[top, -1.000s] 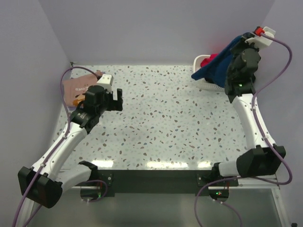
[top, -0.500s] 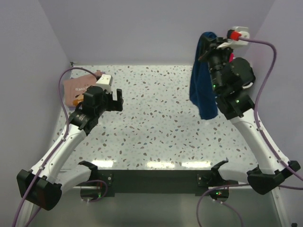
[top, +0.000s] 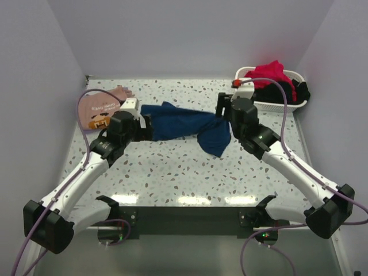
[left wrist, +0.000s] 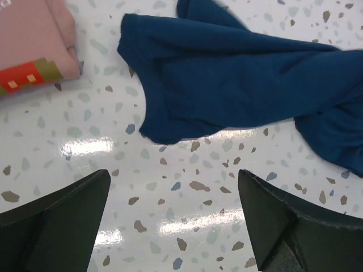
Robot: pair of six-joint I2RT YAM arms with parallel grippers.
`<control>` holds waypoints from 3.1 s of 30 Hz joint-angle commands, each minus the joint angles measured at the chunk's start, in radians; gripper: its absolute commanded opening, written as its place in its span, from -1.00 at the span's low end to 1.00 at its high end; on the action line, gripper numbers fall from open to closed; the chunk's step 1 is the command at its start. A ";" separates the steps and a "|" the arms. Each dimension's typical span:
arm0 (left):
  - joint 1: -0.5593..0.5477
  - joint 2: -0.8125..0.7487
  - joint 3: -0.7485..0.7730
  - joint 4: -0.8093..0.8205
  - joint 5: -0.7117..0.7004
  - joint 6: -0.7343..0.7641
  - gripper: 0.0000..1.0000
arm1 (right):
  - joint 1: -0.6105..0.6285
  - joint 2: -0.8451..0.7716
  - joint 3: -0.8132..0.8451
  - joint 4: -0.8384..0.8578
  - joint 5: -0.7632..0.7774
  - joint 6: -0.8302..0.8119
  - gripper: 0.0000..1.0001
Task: Fold and stack the t-shirts
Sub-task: Move the tshirt to the center of the board, then flatten the tshirt out
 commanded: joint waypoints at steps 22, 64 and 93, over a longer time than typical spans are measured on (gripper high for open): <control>-0.046 0.487 -0.067 0.301 -0.159 -0.172 0.57 | -0.005 -0.011 -0.387 -0.056 -0.138 0.168 0.63; 0.009 0.434 0.339 -0.013 -0.107 0.015 -1.00 | -0.138 0.003 -0.235 -0.318 -0.057 0.082 -0.91; -0.046 0.319 -0.016 0.111 0.053 -0.126 0.77 | -0.276 -0.034 -0.403 -0.352 -0.495 0.129 0.50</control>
